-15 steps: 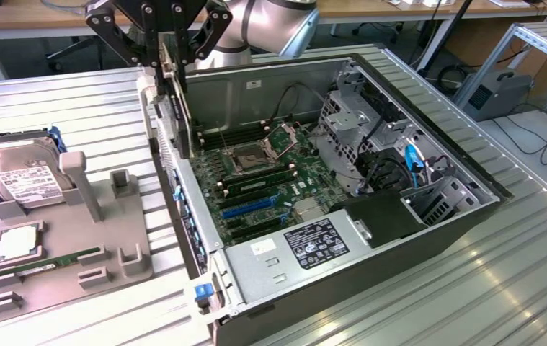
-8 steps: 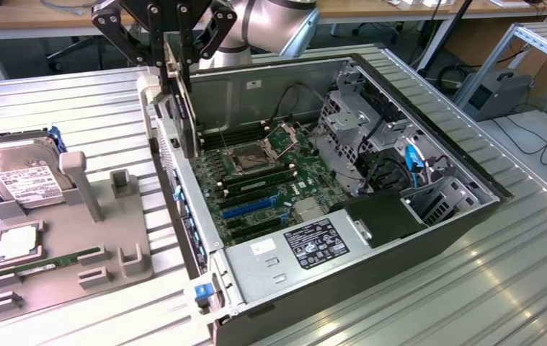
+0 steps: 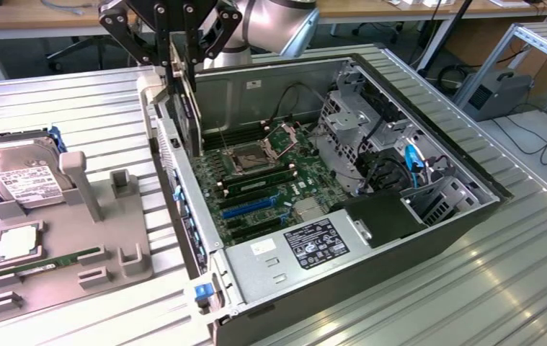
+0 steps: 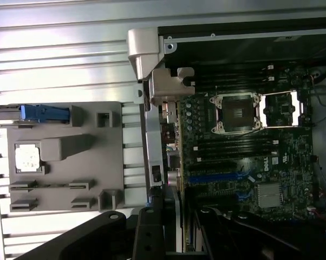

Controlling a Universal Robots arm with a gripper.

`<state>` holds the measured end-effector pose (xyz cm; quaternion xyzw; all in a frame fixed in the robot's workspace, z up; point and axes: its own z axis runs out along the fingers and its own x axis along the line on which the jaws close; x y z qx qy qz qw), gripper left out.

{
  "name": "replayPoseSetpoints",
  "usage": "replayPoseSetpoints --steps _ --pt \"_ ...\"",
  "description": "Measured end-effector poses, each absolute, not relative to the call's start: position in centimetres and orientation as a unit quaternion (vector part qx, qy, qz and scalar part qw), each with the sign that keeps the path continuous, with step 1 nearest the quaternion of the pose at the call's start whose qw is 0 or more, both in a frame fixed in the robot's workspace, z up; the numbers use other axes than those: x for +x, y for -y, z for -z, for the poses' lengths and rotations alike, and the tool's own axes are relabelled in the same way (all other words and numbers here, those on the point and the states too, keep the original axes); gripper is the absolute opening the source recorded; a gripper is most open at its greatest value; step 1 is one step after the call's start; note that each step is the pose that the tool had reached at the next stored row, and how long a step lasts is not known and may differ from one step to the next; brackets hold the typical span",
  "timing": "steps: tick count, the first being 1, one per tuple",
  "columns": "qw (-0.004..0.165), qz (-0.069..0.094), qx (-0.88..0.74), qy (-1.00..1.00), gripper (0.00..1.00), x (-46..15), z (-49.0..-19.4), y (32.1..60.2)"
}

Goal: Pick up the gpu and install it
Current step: 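Pick up the gpu and move the gpu toward the slot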

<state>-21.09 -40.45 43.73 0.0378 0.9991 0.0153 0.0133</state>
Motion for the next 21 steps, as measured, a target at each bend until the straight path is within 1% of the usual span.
replayPoseSetpoints --steps 21 --pt "0.013 -0.015 0.038 -0.999 0.27 -19.9 -43.7 40.5"
